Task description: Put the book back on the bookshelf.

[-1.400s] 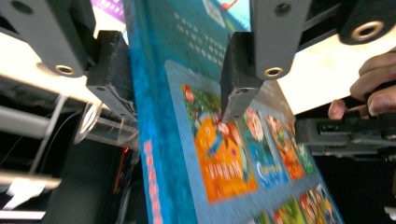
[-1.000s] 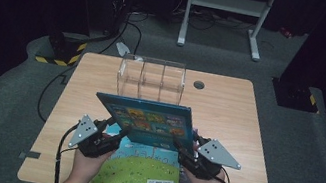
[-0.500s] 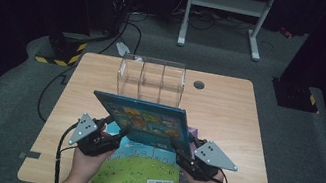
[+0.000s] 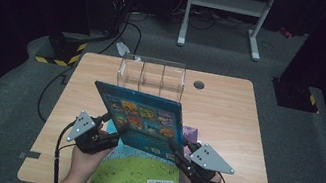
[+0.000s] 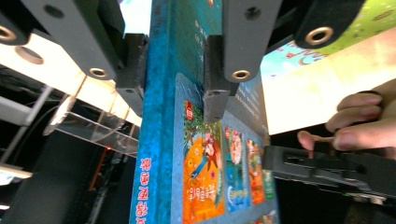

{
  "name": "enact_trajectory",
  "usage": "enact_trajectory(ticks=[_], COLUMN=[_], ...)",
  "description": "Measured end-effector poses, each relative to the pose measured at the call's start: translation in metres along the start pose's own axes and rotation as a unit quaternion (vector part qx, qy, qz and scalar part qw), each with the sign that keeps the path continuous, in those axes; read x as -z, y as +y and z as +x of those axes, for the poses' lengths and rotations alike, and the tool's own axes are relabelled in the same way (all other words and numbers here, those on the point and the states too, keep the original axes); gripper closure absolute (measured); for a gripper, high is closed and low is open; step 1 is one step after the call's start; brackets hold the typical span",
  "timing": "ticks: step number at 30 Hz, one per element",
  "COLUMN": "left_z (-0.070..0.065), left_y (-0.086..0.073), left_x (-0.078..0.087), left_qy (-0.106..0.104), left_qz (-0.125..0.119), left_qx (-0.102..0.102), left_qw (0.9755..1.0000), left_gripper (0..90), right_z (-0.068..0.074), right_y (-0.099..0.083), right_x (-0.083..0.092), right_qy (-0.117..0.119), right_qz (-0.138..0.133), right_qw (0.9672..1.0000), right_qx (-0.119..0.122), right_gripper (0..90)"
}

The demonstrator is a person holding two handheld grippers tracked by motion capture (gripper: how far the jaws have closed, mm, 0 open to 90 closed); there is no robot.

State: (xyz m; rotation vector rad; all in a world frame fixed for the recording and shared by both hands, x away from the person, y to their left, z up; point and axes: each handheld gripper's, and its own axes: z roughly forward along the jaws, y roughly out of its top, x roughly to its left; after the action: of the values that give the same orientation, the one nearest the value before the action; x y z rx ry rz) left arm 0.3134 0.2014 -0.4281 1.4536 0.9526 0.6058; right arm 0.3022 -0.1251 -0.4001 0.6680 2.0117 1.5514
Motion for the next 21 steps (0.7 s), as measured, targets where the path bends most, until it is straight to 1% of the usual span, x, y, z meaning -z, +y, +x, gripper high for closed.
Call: enact_trajectory(ticks=[3, 4, 5, 6, 7, 8, 9, 10, 11, 13, 14, 15, 16, 17, 18, 19, 20, 21], left_z=[0.003, 0.003, 0.004, 0.004, 0.006, 0.006, 0.007, 0.008, 0.008, 0.007, 0.004, -0.002, -0.002, -0.01, -0.01, -0.015, -0.019, -0.028], left_y=[0.0, 0.0, 0.0, 0.0, 0.0, 0.0, 0.001, 0.002, 0.004, 0.005, 0.007, 0.01, 0.01, 0.013, 0.013, 0.015, 0.016, 0.019], left_x=[0.0, 0.0, 0.001, 0.001, 0.003, 0.003, 0.004, 0.005, 0.006, 0.007, 0.007, 0.007, 0.007, 0.007, 0.007, 0.007, 0.007, 0.008], left_qy=[0.004, 0.004, 0.019, 0.019, 0.035, 0.035, 0.033, 0.035, 0.032, 0.029, 0.026, 0.017, 0.017, 0.006, 0.006, 0.0, -0.005, -0.018], left_qz=[0.0, 0.0, 0.001, 0.001, -0.004, -0.004, -0.006, -0.005, -0.006, -0.005, -0.005, -0.003, -0.003, 0.001, 0.001, 0.002, 0.003, 0.001], left_qx=[0.004, 0.004, 0.003, 0.003, 0.005, 0.005, 0.011, 0.01, 0.01, 0.009, 0.006, -0.004, -0.004, -0.013, -0.013, -0.017, -0.023, -0.031], left_qw=[1.0, 1.0, 0.9998, 0.9998, 0.9994, 0.9994, 0.9994, 0.9993, 0.9994, 0.9995, 0.9996, 0.9998, 0.9998, 0.9999, 0.9999, 0.9999, 0.9997, 0.9994], left_gripper=[29.7, 29.4, 29.2, 31.7, 33.2, 33.2, 33.1, 33.1, 33.0, 33.0, 32.7, 31.9, 31.0, 30.0, 29.1, 28.3, 28.3, 26.6], right_z=[0.002, 0.002, 0.004, 0.004, 0.006, 0.006, 0.009, 0.009, 0.01, 0.009, 0.009, 0.01, 0.01, 0.014, 0.014, 0.018, 0.018, 0.022], right_y=[0.0, 0.0, 0.0, 0.0, 0.0, 0.0, 0.0, 0.0, -0.001, -0.001, -0.001, -0.001, -0.001, 0.0, 0.0, 0.0, 0.0, 0.0], right_x=[0.0, 0.0, 0.0, 0.0, -0.001, -0.001, -0.003, -0.003, -0.004, -0.004, -0.004, -0.004, -0.004, -0.005, -0.005, -0.006, -0.006, -0.007], right_qy=[0.017, 0.017, 0.025, 0.025, 0.04, 0.04, 0.042, 0.042, 0.028, 0.024, 0.022, 0.018, 0.018, 0.013, 0.013, 0.011, 0.011, 0.005], right_qz=[0.0, 0.0, 0.002, 0.002, 0.004, 0.004, 0.004, 0.004, 0.002, 0.003, 0.003, 0.003, 0.003, 0.003, 0.003, 0.004, 0.004, 0.005], right_qw=[0.9999, 0.9999, 0.9997, 0.9997, 0.9992, 0.9992, 0.9991, 0.9991, 0.9996, 0.9997, 0.9996, 0.9997, 0.9997, 0.9997, 0.9997, 0.9998, 0.9998, 0.9999], right_qx=[-0.002, -0.002, 0.002, 0.002, -0.001, -0.001, -0.005, -0.005, -0.007, -0.011, -0.015, -0.017, -0.017, -0.018, -0.018, -0.017, -0.017, -0.013], right_gripper=[74.0, 74.0, 76.1, 76.1, 79.5, 79.5, 82.4, 82.4, 82.8, 82.9, 82.9, 82.8, 82.8, 82.8, 82.8, 82.9, 82.9, 82.8])
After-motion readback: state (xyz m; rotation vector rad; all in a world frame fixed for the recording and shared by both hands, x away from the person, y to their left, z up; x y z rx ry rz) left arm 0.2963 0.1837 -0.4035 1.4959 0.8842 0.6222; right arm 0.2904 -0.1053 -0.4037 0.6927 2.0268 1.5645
